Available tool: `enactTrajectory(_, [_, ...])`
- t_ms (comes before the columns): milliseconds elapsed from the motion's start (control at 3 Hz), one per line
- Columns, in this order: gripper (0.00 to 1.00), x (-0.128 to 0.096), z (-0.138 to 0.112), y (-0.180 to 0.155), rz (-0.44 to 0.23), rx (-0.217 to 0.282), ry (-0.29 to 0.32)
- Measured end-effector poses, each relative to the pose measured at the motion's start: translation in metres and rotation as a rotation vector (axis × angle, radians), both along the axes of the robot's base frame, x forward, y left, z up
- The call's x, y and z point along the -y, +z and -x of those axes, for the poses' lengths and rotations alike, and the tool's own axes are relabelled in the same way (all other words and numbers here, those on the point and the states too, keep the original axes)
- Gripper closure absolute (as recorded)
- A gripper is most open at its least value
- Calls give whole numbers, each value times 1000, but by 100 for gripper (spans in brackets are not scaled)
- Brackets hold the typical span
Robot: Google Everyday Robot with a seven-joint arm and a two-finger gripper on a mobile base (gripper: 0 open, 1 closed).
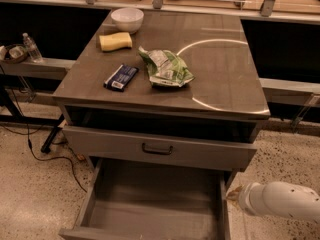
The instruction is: Open middle drawer
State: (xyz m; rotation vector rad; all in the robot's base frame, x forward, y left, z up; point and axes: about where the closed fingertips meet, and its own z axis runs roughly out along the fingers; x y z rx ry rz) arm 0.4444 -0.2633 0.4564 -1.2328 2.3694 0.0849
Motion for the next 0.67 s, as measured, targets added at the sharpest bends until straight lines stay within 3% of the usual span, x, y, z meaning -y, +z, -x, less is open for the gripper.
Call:
enactTrajectory(333, [100,38,-22,26,94,78,-59])
enactTrajectory(667, [100,51,-21,26,112,75,-78])
